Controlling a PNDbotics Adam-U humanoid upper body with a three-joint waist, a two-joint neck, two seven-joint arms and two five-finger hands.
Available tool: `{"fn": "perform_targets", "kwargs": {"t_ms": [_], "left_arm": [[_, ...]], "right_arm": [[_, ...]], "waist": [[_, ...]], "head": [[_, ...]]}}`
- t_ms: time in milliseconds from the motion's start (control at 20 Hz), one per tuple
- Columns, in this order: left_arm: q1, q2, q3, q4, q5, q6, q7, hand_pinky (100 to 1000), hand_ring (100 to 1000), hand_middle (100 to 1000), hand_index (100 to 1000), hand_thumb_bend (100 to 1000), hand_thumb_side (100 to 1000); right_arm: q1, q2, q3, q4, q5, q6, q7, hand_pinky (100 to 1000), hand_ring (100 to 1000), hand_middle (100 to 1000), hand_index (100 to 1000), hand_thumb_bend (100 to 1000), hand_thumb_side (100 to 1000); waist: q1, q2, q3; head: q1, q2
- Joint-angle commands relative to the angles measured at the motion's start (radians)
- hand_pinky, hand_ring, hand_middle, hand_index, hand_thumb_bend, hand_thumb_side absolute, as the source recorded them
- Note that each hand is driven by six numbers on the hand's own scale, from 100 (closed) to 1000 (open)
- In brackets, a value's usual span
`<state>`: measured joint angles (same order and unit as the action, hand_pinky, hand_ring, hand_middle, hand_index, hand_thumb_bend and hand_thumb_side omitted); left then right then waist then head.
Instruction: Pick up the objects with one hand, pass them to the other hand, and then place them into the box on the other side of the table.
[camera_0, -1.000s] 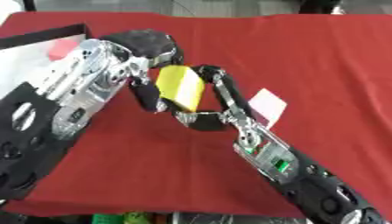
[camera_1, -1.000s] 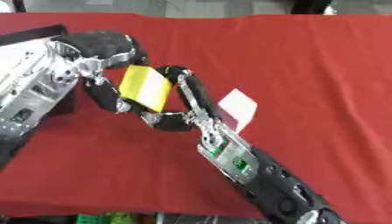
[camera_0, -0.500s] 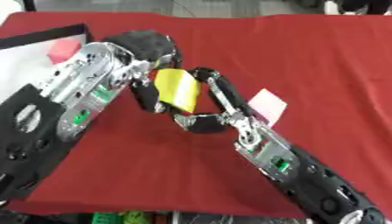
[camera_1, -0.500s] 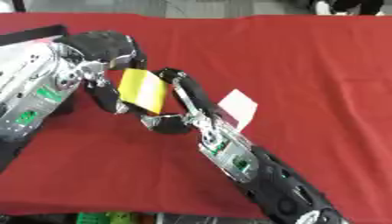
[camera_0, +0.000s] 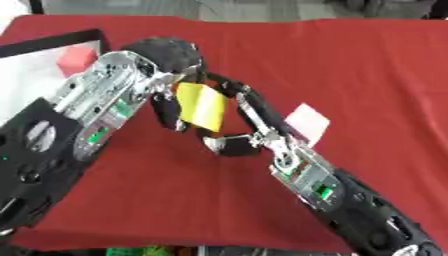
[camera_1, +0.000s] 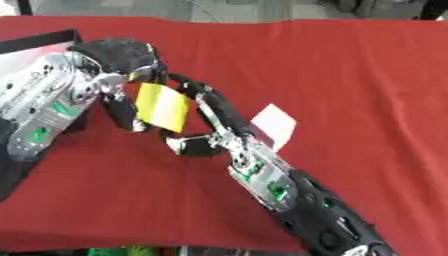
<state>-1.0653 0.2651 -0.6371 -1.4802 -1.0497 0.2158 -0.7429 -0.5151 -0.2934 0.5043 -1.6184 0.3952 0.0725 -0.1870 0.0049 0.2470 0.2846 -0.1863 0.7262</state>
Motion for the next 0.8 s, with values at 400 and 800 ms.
{"fn": "perform_targets", "kwargs": {"t_ms": [400,800], "left_arm": [[-0.013,0.017,0.019,0.000,-0.039,-0.013,0.001,797,716,490,421,554,100],[-0.010,0.046,0.043,-0.008,-0.073,-0.017,0.002,799,719,489,423,565,100]], "right_arm": [[-0.006,-0.003,0.004,-0.032,-0.026,0.011,0.047,983,708,721,963,336,117],[-0.003,-0.017,0.007,-0.039,-0.044,0.015,0.061,981,706,714,962,323,114]], "waist": [[0.001,-0.025,-0.003],[0.002,-0.029,-0.005]], "head": [[0.006,-0.010],[0.010,-0.011]]}}
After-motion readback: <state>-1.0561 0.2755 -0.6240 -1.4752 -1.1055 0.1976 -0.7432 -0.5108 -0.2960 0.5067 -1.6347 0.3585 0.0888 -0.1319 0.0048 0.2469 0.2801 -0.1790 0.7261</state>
